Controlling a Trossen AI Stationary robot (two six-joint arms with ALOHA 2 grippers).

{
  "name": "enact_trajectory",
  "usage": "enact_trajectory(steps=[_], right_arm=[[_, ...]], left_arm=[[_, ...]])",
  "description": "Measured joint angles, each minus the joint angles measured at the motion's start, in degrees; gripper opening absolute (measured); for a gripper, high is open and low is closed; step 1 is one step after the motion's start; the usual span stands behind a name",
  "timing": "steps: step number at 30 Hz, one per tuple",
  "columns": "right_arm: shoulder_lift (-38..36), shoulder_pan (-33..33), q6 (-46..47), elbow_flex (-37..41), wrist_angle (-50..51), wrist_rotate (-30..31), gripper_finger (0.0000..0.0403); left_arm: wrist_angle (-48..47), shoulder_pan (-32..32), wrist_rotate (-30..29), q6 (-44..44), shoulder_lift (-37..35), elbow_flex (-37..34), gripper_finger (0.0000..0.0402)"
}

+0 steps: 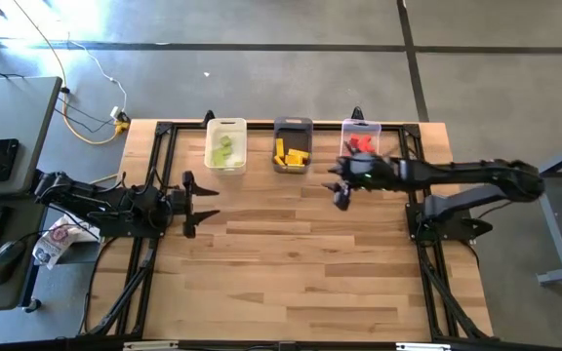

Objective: Sort & place blocks by color
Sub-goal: Return to Home Position

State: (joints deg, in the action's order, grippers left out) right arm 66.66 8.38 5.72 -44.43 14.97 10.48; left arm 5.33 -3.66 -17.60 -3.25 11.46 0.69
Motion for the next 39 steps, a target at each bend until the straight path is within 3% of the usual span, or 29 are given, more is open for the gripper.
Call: enact_trajectory(steps=[7,18,28,39], right_arm=[[-17.46,-0.15,5.6,15.77,-6.58,-1.44,0.0213],[-38.63,-0.17,6.06,29.1,-11.61,-4.75,0.0213],[-50.13,-0.17,5.86,37.11,-16.65,-7.94,0.0213],[-55.44,-0.17,4.34,43.84,-19.8,-9.77,0.0213]], left_arm=[[0.02,0.0,-1.55,-5.09,0.0,0.0,0.0239],[0.06,0.0,-1.69,-7.49,0.0,0.0,0.0239],[0.06,0.0,-1.69,-7.47,0.0,0.02,0.0239],[0.07,0.0,-1.67,-7.44,0.0,0.02,0.0239]])
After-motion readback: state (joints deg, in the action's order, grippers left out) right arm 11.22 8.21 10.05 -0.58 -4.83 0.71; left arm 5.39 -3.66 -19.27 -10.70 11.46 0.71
